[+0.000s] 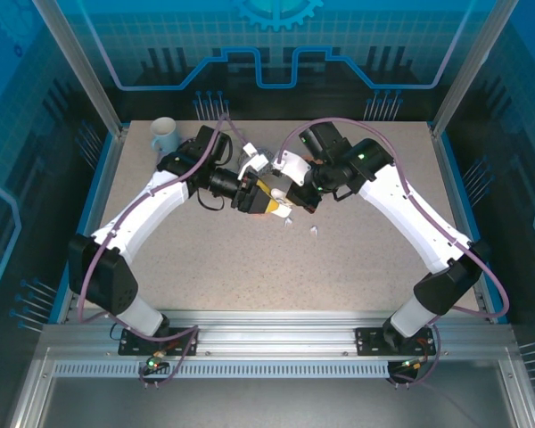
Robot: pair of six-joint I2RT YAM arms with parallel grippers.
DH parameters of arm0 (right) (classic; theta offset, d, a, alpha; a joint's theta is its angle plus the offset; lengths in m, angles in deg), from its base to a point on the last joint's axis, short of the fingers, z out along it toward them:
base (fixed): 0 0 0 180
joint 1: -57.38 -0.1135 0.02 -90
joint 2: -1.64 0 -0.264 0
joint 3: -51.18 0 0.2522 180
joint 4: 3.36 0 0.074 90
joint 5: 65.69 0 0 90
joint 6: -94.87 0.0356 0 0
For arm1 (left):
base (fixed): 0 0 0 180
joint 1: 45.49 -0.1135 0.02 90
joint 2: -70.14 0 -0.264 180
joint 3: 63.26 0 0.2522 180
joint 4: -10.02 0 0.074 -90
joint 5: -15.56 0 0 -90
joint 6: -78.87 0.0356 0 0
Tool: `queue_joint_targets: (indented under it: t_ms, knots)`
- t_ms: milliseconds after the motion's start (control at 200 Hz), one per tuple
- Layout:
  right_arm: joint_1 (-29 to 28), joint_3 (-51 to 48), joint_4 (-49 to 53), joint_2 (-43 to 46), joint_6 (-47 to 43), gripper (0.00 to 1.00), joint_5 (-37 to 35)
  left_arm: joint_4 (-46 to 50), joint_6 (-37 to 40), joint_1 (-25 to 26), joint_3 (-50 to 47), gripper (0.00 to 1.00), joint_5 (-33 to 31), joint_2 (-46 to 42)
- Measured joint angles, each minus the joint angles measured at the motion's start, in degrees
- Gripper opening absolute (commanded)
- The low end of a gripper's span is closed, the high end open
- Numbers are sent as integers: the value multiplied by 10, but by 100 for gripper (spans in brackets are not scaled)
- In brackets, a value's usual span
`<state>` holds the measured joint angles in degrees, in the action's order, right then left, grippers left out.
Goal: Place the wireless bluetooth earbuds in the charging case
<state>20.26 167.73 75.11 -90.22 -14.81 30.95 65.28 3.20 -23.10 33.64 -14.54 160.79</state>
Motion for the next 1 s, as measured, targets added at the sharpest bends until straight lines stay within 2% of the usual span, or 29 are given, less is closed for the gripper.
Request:
queue_joint_targets:
  t_ms: [510, 700, 1000]
  knots:
    - [0, 1, 0, 0, -3, 0, -7, 3, 8, 0, 0, 42, 6, 13]
    - [0, 1, 0, -1, -3, 0, -9, 7, 9, 1, 0, 41, 11, 20]
    - [0, 1, 1, -3, -3, 0, -14, 13, 9, 4, 0, 26, 15, 24]
